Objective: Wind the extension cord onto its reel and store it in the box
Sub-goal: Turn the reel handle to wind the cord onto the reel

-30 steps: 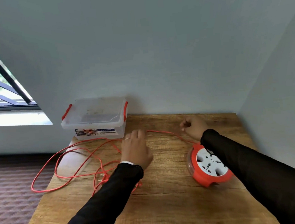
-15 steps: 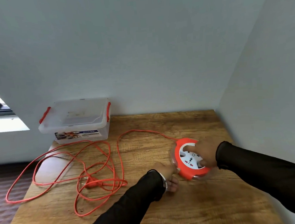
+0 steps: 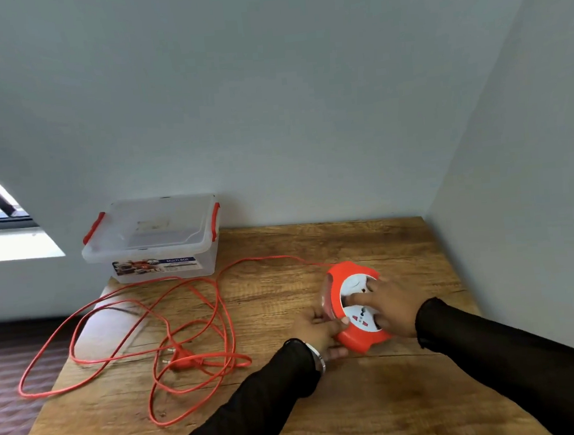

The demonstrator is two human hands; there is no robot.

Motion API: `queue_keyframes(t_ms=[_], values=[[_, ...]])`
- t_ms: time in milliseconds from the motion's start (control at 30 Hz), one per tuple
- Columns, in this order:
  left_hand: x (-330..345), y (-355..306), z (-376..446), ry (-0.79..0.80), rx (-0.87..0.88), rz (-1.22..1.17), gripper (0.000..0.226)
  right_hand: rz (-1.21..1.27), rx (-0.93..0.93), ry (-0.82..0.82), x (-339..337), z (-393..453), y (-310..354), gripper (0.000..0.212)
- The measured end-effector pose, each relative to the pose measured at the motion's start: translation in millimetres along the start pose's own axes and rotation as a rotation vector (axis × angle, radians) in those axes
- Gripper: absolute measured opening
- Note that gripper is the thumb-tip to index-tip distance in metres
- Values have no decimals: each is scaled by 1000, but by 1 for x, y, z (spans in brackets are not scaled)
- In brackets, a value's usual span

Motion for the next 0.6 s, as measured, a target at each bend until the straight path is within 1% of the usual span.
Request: queue_keyframes(t_ms=[67, 133, 167, 267, 300, 367, 433, 467, 500, 567, 600], values=[[-6, -16, -1, -18, 81, -19, 28, 31, 69, -119, -11, -1, -3, 58], [-8, -27, -4, -32, 151, -37, 30, 183, 198, -238, -17, -3, -12, 63], [-9, -31, -5, -49, 178, -43, 31, 306, 262, -289, -18, -5, -16, 66], [-12, -37, -6, -103, 244, -32, 34, 779, 468, -423, -9, -8, -22, 70], [-13, -39, -6, -110, 261, -23, 35, 887, 515, -455, -7, -9, -21, 70], [-16, -43, -6, -120, 287, 1, 35, 1057, 591, -465, 1, -7, -18, 71], [-19, -44, -6, -116, 296, -3, 34, 1352, 659, -437, 13, -1, -13, 70], [-20, -43, -7, -110, 294, -16, 33, 1522, 700, -415, 17, 1, -9, 63], [-21, -41, -7, -104, 291, -26, 32, 1659, 740, -385, 21, 2, -4, 50], [-24, -39, -5, -104, 292, -37, 31, 1828, 796, -322, 26, 4, 5, 23], [-26, -39, -3, -107, 293, -34, 30, 1875, 802, -312, 26, 4, 8, 15]])
Point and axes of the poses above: each hand's wrist, its own z-axis towards the middle knuckle, its own x-axis out of the palm, y = z × x, the point moved 10 cm from there along z, towards the middle knuckle, and after that the axes turned 7 degrees about -x, right-handed, at the moved point
